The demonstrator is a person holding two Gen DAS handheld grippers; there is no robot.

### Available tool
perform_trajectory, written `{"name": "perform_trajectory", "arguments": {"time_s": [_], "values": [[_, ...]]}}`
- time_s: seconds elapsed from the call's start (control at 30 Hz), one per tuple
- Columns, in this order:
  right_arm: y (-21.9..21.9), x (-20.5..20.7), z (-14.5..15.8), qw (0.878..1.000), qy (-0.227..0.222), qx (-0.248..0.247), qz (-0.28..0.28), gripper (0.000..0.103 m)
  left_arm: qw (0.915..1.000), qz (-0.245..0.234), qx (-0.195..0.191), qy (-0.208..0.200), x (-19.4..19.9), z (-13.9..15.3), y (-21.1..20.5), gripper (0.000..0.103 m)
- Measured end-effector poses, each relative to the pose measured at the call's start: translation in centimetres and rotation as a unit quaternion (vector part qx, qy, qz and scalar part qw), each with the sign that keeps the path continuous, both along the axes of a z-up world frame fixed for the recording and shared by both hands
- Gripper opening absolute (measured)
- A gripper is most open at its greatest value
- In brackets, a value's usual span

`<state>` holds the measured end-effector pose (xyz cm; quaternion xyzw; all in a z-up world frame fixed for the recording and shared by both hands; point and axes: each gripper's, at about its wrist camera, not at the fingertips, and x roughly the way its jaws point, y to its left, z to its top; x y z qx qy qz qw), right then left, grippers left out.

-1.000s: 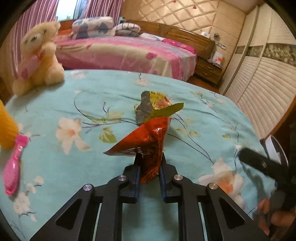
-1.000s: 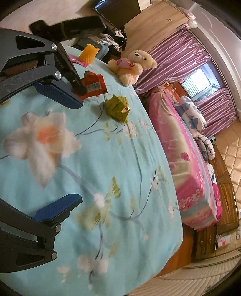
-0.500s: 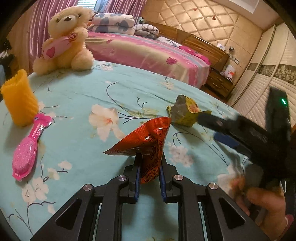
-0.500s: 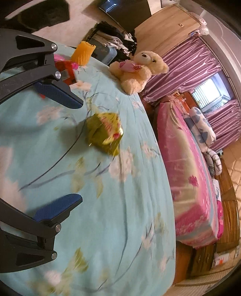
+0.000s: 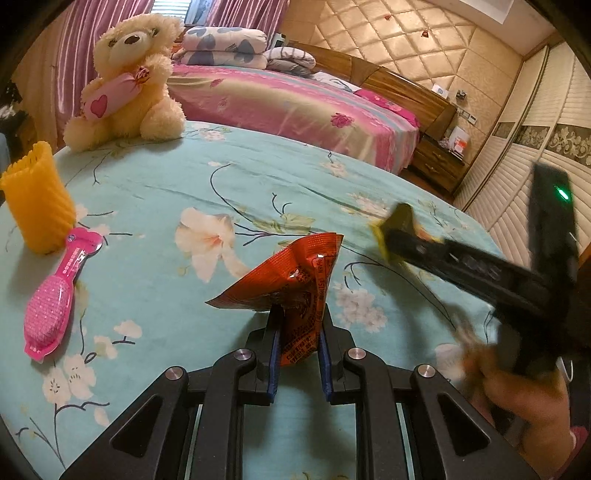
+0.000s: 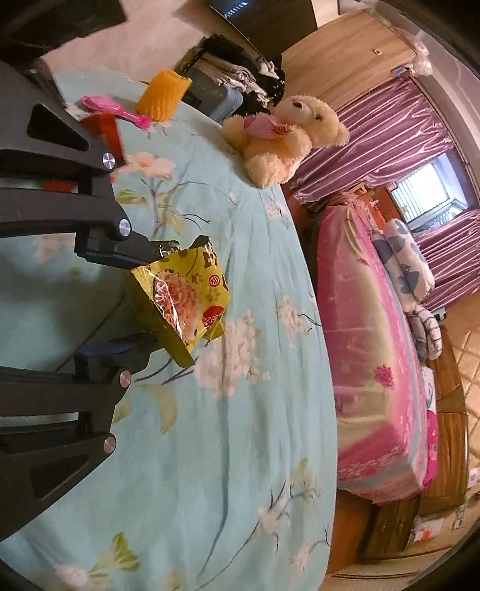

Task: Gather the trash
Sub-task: 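Carry the red snack bag and yellow wrapper over the white bin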

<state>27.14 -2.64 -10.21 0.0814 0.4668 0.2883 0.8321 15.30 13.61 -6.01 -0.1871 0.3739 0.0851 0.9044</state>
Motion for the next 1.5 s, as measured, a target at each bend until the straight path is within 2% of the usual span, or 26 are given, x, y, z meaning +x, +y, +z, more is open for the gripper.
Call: {"name": "perform_trajectory", "arguments": {"time_s": [0.2, 0.5, 0.8, 1.0, 1.5], "values": [[-4.5, -2.6, 0.9, 0.999, -0.005, 0.019, -0.029, 0.032, 0.9997, -0.017, 0.019, -0.004, -0.3, 0.6, -1.5, 0.016], [-13.1, -5.9, 1.8, 0.995, -0.009, 0.034, -0.096, 0.032, 0.9966, -0.08, -0.021, 0.002, -0.5, 0.2, -6.5, 0.016], [-20.2, -8.2, 3.1, 0.986, -0.027, 0.027, -0.163, 0.032, 0.9884, -0.149, -0.03, -0.003, 0.5, 1.0, -11.3, 0.016], [-23.1, -9.5, 4.4, 0.981, -0.04, 0.029, -0.188, 0.032, 0.9798, -0.198, -0.023, -0.017, 1.3, 2.5, -14.9, 0.016], [-28.1, -12.4, 5.4, 0.972, -0.048, 0.017, -0.231, 0.032, 0.9631, -0.268, -0.005, -0.017, 3.9, 2.5, -21.5, 0.016]]}}
